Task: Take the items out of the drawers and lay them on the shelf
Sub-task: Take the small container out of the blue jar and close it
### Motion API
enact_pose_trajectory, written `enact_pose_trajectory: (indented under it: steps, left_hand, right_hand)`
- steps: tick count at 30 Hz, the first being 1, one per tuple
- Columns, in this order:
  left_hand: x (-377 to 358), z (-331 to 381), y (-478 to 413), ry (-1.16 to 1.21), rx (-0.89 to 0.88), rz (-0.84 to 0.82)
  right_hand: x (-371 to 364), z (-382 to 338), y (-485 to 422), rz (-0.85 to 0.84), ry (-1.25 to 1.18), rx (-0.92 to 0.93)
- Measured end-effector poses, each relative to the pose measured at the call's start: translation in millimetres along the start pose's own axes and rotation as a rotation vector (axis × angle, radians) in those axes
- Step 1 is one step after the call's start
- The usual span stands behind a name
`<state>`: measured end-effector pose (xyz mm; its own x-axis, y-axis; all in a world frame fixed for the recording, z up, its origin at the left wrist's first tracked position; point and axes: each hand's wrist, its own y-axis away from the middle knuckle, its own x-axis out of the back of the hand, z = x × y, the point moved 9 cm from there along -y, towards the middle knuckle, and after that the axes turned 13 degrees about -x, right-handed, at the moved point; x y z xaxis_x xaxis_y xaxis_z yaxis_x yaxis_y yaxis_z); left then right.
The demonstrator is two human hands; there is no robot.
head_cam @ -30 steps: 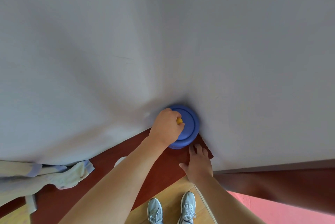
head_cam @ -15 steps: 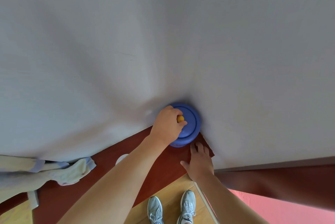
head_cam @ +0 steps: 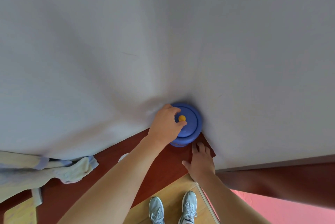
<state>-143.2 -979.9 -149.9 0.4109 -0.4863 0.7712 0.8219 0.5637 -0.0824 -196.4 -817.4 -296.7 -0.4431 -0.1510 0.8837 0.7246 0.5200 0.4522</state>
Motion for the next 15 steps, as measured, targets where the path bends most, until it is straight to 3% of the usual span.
enact_pose_trajectory:
  steps: [15]
  left_hand:
    - [35,10,24,0.121,-0.061,0.078]
  right_hand:
    - [-2,-1,5,0.005,-0.054,-0.035]
